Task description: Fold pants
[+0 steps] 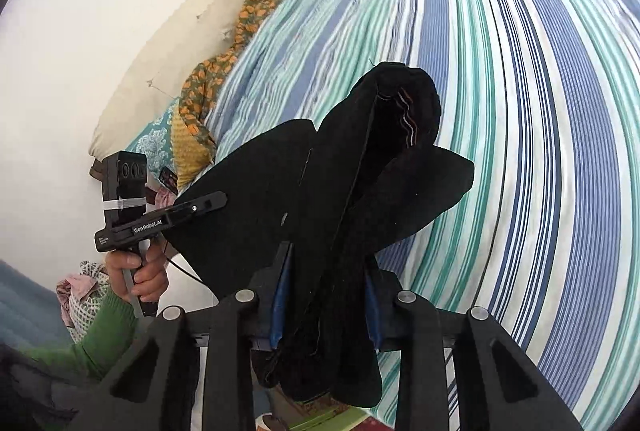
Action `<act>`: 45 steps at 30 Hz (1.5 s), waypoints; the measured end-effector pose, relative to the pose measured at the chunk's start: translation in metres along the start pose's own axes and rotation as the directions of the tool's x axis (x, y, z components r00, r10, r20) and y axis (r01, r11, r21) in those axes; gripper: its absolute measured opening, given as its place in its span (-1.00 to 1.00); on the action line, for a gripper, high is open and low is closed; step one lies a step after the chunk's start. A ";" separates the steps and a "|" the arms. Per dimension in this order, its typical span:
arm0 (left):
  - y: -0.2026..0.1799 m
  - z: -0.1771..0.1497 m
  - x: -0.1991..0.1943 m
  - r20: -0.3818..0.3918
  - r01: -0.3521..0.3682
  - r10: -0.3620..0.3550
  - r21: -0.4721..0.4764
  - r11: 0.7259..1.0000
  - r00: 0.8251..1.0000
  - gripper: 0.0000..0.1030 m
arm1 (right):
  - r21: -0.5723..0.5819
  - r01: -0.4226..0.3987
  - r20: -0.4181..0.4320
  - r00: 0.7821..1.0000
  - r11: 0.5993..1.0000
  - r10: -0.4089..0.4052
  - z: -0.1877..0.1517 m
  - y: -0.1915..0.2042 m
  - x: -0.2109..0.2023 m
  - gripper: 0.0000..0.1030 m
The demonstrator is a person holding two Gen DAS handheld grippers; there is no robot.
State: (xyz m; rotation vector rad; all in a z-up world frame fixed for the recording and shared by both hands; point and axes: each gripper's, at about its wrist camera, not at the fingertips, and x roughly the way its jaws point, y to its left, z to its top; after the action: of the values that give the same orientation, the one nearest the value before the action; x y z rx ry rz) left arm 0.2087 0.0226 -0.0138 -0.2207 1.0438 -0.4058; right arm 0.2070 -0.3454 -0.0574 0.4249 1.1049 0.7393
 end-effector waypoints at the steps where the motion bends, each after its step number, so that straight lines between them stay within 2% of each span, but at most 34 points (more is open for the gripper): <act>1: -0.002 0.008 0.002 0.029 -0.015 0.014 0.012 1.000 0.999 -0.63 | -0.019 0.018 0.027 0.999 1.000 -0.018 0.012 0.002 -0.004 -0.38; 2: -0.004 0.014 0.008 0.053 -0.044 0.042 0.031 0.999 0.998 -0.57 | -0.026 0.033 0.054 0.998 0.999 -0.032 0.023 0.000 -0.008 -0.38; 3: -0.005 0.018 0.016 0.069 -0.091 0.087 0.045 0.995 0.994 -0.32 | -0.021 0.036 0.076 0.997 0.999 -0.034 0.033 -0.006 -0.011 -0.37; 4: -0.005 0.018 0.028 0.077 -0.172 0.168 0.056 0.983 0.983 0.15 | -0.009 0.039 0.087 0.995 0.999 -0.038 0.042 -0.014 -0.009 -0.34; 5: -0.003 0.016 0.037 0.082 -0.258 0.252 0.066 0.964 0.964 0.32 | 0.002 0.082 0.090 0.993 0.997 -0.082 0.048 -0.024 -0.007 -0.22; 6: -0.002 0.009 0.043 0.092 -0.329 0.321 0.080 0.941 0.943 0.41 | 0.019 0.152 0.089 0.984 0.988 -0.153 0.048 -0.033 -0.006 -0.09; 7: -0.003 -0.002 0.047 0.092 -0.372 0.364 0.100 0.923 0.927 0.43 | 0.043 0.238 0.075 0.968 0.970 -0.241 0.046 -0.043 -0.003 -0.08; 8: 0.001 -0.013 0.045 0.085 -0.379 0.371 0.110 0.919 0.925 0.45 | 0.053 0.311 0.051 0.948 0.949 -0.313 0.040 -0.050 -0.001 -0.07; 9: 0.001 -0.023 0.043 0.083 -0.379 0.372 0.111 0.919 0.925 0.52 | 0.052 0.376 0.030 0.925 0.925 -0.378 0.032 -0.054 -0.001 0.03; 10: 0.000 -0.033 0.040 0.092 -0.386 0.378 0.100 0.917 0.921 0.60 | 0.045 0.428 0.023 0.903 0.903 -0.430 0.021 -0.056 -0.005 0.15; 11: -0.002 -0.041 0.036 0.108 -0.395 0.386 0.085 0.915 0.916 0.64 | 0.033 0.465 0.027 0.884 0.885 -0.466 0.009 -0.055 -0.010 0.47; 12: -0.005 -0.048 0.031 0.124 -0.401 0.391 0.069 0.913 0.912 0.74 | 0.020 0.492 0.035 0.870 0.870 -0.492 -0.003 -0.052 -0.014 0.88; 13: -0.010 -0.054 0.025 0.136 -0.404 0.394 0.052 0.914 0.909 0.85 | 0.010 0.519 0.043 0.854 0.855 -0.519 -0.016 -0.047 -0.019 1.00; 17: -0.019 -0.057 0.010 0.155 -0.407 0.401 0.005 0.913 0.903 0.88 | 0.006 0.567 0.087 0.821 0.824 -0.565 -0.055 -0.022 -0.030 0.99; 21: -0.024 -0.059 -0.002 0.159 -0.420 0.419 -0.033 0.907 0.894 0.89 | 0.010 0.614 0.149 0.780 0.789 -0.608 -0.079 0.007 -0.032 0.99; 25: -0.030 -0.063 -0.011 0.162 -0.426 0.426 -0.036 0.904 0.890 0.90 | 0.004 0.624 0.219 0.762 0.782 -0.609 -0.082 0.040 -0.032 0.99; 28: -0.036 -0.066 -0.018 0.169 -0.420 0.418 -0.029 0.907 0.892 0.93 | -0.017 0.646 0.276 0.737 0.763 -0.617 -0.083 0.064 -0.036 0.99; 31: -0.039 -0.068 -0.025 0.181 -0.427 0.425 -0.032 0.904 0.887 0.97 | -0.030 0.662 0.326 0.715 0.749 -0.619 -0.082 0.082 -0.043 0.99; 33: -0.042 -0.072 -0.027 0.174 -0.429 0.427 -0.027 0.903 0.888 0.98 | -0.039 0.671 0.332 0.707 0.740 -0.624 -0.083 0.089 -0.045 0.99; 36: -0.049 -0.081 -0.030 0.170 -0.410 0.405 -0.004 0.912 0.899 0.98 | -0.051 0.694 0.336 0.689 0.718 -0.642 -0.088 0.095 -0.045 0.99; 40: -0.062 -0.097 -0.040 0.204 -0.415 0.398 0.047 0.908 0.894 0.99 | -0.045 0.710 0.326 0.675 0.703 -0.662 -0.101 0.094 -0.046 0.99; 43: -0.068 -0.105 -0.047 0.216 -0.398 0.381 0.041 0.916 0.899 0.99 | -0.038 0.718 0.326 0.666 0.695 -0.671 -0.110 0.094 -0.049 0.99; 45: -0.071 -0.107 -0.053 0.240 -0.391 0.374 0.028 0.920 0.896 0.99 | -0.035 0.717 0.326 0.666 0.696 -0.671 -0.115 0.096 -0.052 0.99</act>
State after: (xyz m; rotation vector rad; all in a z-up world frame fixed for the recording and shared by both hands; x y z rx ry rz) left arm 0.0765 -0.0171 0.0017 0.0104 0.8155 -0.0574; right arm 0.0585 -0.3220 -0.0085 -0.0584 0.8194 0.0606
